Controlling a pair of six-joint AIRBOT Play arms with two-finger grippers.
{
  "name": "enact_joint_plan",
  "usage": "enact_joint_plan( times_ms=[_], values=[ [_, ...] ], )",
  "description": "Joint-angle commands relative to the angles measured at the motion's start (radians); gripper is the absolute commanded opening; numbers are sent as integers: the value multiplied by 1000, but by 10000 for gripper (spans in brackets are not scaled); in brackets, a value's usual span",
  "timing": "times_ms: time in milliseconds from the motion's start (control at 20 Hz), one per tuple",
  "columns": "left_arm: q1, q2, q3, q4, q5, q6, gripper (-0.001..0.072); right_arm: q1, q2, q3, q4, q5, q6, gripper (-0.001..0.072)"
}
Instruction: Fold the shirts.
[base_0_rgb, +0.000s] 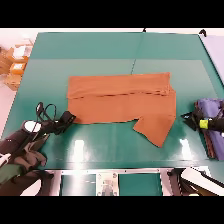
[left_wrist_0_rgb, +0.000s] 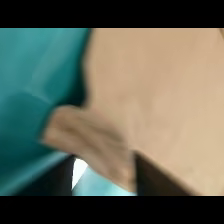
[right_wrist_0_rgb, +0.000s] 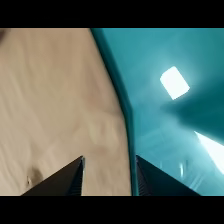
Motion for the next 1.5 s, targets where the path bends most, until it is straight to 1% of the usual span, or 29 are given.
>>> enact_joint_plan(
  times_ms=[0, 50, 150, 250, 350, 400, 450, 500, 550, 600, 700, 850, 950, 1050, 1150, 1200, 1250, 1300, 1350, 1450],
  values=[
    [-23, -40, -8, -41, 58, -23, 91, -1, 3, -111, 4, 6, 26, 481],
    [-23, -40, -8, -46, 58, -23, 31, -1, 3, -137, 1, 8, 37, 509],
    [-23, -39, -2, -55, 44, -4, 27, 0, 3, -180, 2, 7, 44, 509],
    [-23, -39, 6, -58, 7, 50, 26, 2, 0, -216, 6, -8, 43, 509],
    [-23, -36, 15, -58, -9, 56, 26, 28, -12, -233, 20, -35, 39, 497],
    [-23, -36, 23, -55, -19, 57, 26, 56, -20, -233, 28, -44, 29, 432],
    [-22, -36, 26, -55, -27, 57, 26, 86, -26, -233, 43, -55, 9, 323],
    [-16, -36, 26, -55, -47, 57, 26, 119, -31, -232, 63, -67, 2, 203],
    [-15, -36, 27, -50, -64, 57, 26, 144, -32, -227, 73, -72, -20, 59],
    [-15, -36, 29, -43, -84, 56, 25, 160, -32, -217, 69, -72, -29, 18],
    [-15, -35, 38, 3, -125, 55, 25, 159, -31, -201, 60, -70, -27, 17],
    [-15, -35, 38, 6, -158, 51, 25, 161, -31, -203, 13, -53, 19, 16],
    [-15, -35, 38, 54, -187, 22, 25, 160, -29, -206, -39, -36, 53, 16],
    [-15, -11, 40, 164, -225, -42, 25, 160, -29, -206, -89, -34, 79, 15],
    [-8, 66, 51, 362, -272, -177, 25, 160, -28, -204, -90, -34, 79, 15],
    [18, 117, 58, 465, -330, -237, 25, 160, -21, -204, -90, -33, 79, 15],
    [64, 167, 60, 535, -394, -256, 25, 160, -6, -205, -93, -31, 79, 15],
    [112, 202, 61, 563, -441, -249, 25, 160, 17, -204, -102, -25, 87, 14],
    [158, 226, 62, 566, -471, -209, 25, 161, 50, -204, -111, -20, 102, 14],
    [207, 238, 65, 564, -511, -140, 25, 161, 135, -200, -147, 2, 136, 14]
  ],
)
